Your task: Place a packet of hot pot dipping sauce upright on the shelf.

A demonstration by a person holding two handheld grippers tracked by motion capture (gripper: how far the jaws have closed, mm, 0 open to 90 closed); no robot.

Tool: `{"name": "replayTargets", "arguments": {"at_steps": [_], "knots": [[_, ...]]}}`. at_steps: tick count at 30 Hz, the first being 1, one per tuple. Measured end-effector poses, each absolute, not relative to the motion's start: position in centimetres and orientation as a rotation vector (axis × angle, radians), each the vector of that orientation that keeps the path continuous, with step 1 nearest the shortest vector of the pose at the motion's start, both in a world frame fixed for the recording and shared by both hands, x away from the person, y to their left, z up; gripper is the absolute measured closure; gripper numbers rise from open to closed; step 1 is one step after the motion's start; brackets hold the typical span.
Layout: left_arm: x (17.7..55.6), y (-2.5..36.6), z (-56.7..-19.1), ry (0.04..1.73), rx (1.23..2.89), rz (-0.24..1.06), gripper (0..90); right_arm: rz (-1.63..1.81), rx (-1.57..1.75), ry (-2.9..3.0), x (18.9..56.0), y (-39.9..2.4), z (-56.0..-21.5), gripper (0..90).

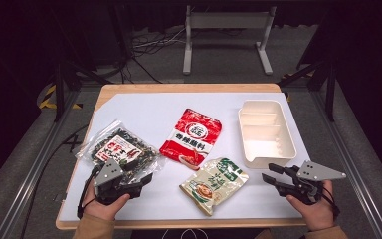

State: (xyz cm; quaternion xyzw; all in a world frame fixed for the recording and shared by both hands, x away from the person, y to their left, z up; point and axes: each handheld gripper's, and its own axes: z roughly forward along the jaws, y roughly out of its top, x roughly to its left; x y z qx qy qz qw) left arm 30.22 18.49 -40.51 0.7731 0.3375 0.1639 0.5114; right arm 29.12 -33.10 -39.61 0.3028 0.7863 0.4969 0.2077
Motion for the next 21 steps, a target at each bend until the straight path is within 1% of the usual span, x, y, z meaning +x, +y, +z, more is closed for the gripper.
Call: {"name": "replayTargets", "arguments": {"at_steps": [5,9,14,21], "knots": [[30.2,18.1,-40.3,0.783,1.867,0.408,33.7,1.371,0.860,2.194,29.2,-32.9,-39.3,53.1],[30.4,17.8,-40.3,0.768,1.873,0.399,34.4,1.382,0.866,2.219,29.8,-31.8,-38.5,50.9],[30.6,17.7,-40.3,0.765,1.887,0.396,34.4,1.374,0.867,2.233,30.1,-31.1,-38.0,50.6],[30.7,17.6,-40.4,0.721,1.855,0.417,34.2,1.281,0.931,2.264,30.7,-30.2,-37.8,49.9]]}}
